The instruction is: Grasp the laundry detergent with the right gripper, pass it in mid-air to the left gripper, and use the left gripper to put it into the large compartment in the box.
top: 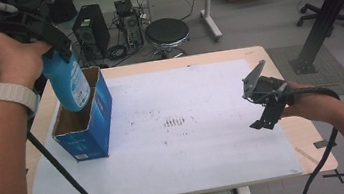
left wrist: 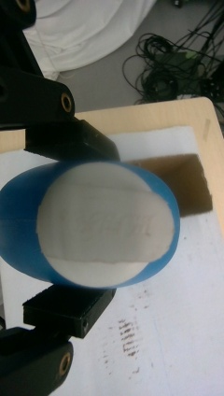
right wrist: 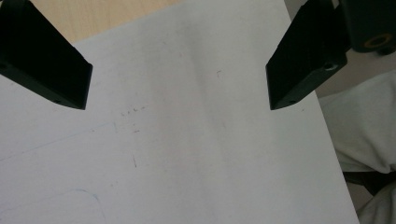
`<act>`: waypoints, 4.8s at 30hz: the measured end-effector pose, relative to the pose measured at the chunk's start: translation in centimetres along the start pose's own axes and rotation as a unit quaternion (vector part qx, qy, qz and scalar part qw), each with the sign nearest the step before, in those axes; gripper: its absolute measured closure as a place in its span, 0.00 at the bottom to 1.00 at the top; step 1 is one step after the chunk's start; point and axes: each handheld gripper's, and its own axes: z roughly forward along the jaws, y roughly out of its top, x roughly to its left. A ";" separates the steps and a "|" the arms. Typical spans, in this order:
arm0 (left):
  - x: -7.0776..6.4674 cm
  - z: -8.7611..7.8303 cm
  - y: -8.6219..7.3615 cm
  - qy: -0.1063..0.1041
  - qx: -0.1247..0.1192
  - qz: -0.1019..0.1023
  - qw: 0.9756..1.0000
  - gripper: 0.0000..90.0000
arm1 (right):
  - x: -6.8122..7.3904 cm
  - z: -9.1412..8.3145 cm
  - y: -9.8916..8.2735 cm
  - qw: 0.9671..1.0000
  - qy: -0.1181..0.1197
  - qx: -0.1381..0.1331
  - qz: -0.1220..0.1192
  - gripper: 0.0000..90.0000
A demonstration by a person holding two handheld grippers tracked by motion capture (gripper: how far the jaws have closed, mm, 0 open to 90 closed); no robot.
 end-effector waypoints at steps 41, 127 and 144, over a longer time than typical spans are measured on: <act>2.4 14.6 -3.8 -0.018 0.032 -0.038 0.999 0.43 | -0.1 0.2 -1.0 1.000 -0.002 0.000 0.022 0.08; -0.9 10.9 -4.4 -0.056 0.017 0.052 0.997 0.10 | 1.3 -0.7 -1.4 0.999 0.006 -0.007 0.040 0.08; -6.2 8.2 -3.6 -0.095 -0.001 0.151 0.984 0.08 | 1.6 -1.1 -1.4 0.999 0.006 -0.005 0.041 0.08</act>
